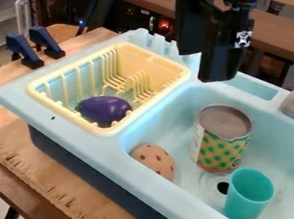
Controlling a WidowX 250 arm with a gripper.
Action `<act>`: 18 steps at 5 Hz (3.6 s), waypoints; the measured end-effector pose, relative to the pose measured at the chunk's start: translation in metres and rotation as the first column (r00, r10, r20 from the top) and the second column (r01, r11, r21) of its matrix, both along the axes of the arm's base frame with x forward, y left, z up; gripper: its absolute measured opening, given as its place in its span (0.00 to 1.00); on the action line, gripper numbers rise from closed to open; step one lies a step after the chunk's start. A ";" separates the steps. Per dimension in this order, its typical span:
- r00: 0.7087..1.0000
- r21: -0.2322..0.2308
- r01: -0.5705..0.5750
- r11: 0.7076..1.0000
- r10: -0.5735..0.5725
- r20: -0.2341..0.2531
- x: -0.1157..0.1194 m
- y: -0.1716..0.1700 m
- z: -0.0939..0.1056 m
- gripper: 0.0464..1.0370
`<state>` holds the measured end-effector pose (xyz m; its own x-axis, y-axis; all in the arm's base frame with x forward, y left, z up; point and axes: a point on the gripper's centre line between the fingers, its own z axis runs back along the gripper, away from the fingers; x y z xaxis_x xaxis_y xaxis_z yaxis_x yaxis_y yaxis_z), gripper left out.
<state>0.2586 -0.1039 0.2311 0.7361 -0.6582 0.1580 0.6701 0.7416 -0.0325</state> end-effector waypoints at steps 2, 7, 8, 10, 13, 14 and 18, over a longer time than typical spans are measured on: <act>0.994 0.015 -0.091 0.996 0.090 0.058 0.018 0.013 -0.012 0.97; 0.917 0.372 -0.397 0.839 0.383 0.115 0.080 0.020 -0.057 0.97; 0.903 0.426 -0.421 0.801 0.413 0.116 0.078 0.030 -0.053 0.97; 0.908 0.515 -0.393 0.762 0.411 0.085 0.072 0.040 -0.053 0.97; 0.916 0.536 -0.363 0.762 0.398 0.055 0.066 0.051 -0.078 0.97; 0.915 0.528 -0.369 0.765 0.398 0.063 0.069 0.053 -0.079 0.97; 0.943 0.562 -0.320 0.763 0.315 0.110 0.102 0.017 -0.084 0.97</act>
<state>0.3603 -0.0866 0.1468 0.9194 -0.3595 -0.1598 0.3914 0.7949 0.4637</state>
